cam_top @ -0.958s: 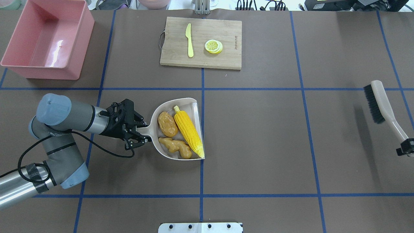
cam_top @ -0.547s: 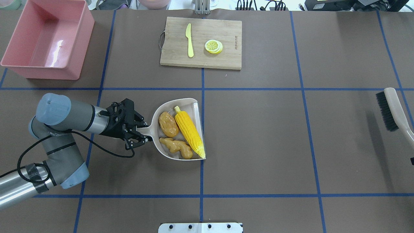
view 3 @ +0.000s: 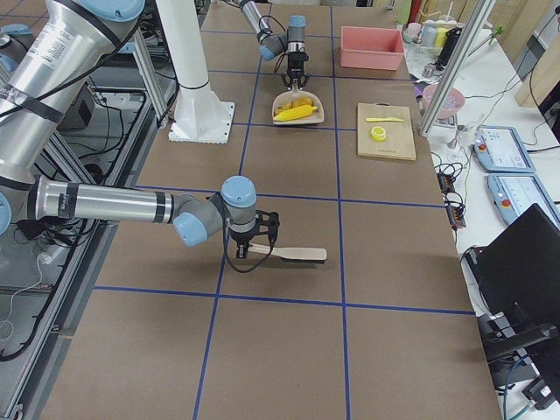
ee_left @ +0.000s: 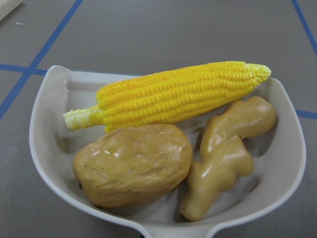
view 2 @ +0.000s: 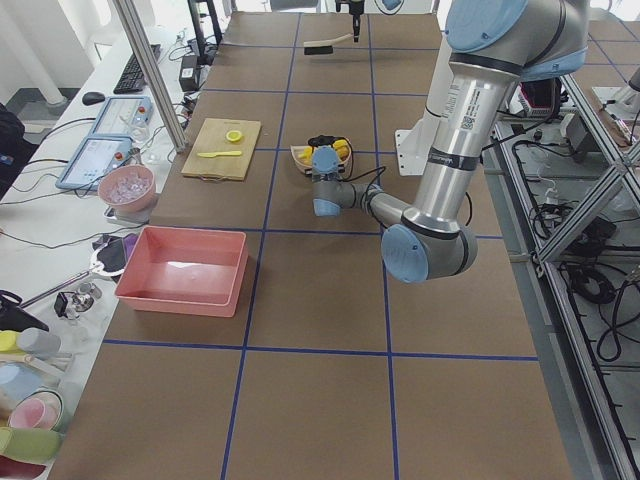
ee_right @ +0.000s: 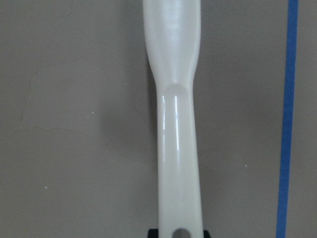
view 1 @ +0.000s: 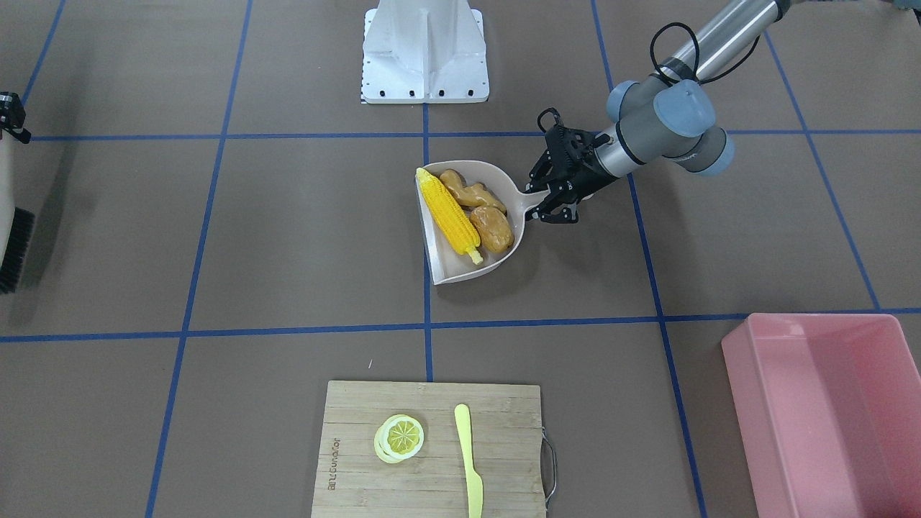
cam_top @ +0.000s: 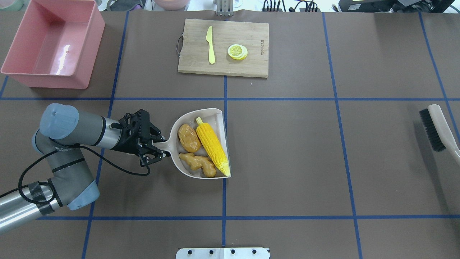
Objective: Sweep and dump trash into bin
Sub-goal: 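Carry the brush back and set it down with the right gripper, then lift the loaded dustpan with the left gripper toward the pink bin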
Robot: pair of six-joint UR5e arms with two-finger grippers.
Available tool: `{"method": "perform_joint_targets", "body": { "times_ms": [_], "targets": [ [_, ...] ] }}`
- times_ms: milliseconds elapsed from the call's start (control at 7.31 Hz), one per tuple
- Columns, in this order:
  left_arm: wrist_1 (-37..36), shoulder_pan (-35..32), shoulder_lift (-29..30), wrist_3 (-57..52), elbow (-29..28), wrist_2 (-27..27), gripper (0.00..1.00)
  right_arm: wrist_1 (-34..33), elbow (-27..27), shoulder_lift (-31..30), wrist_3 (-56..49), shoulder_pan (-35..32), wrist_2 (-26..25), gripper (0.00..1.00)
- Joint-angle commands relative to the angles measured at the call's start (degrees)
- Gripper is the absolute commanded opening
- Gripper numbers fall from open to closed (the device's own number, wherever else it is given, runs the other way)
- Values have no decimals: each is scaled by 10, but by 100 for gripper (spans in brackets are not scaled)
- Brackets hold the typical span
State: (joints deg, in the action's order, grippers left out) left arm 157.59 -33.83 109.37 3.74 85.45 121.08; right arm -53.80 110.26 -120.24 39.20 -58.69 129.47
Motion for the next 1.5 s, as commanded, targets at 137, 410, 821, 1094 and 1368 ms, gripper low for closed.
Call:
{"method": "perform_joint_targets", "body": {
  "times_ms": [137,410,821,1094,1368],
  "targets": [
    [-53,-16,-6,-1,46,-1,38,14,-21,3,1,1,0,0],
    [-45,-43,-2,-1,53,-29,24,14,-28,4,0,1,-2,0],
    [-55,-75,-1,4,57,-106,0,34,-46,6,0,2,-3,0],
    [-82,-98,-1,28,58,-138,0,34,-46,6,1,2,-4,0],
    [-81,-112,-3,113,60,-141,0,34,-51,6,0,2,-4,4]
  ]
}}
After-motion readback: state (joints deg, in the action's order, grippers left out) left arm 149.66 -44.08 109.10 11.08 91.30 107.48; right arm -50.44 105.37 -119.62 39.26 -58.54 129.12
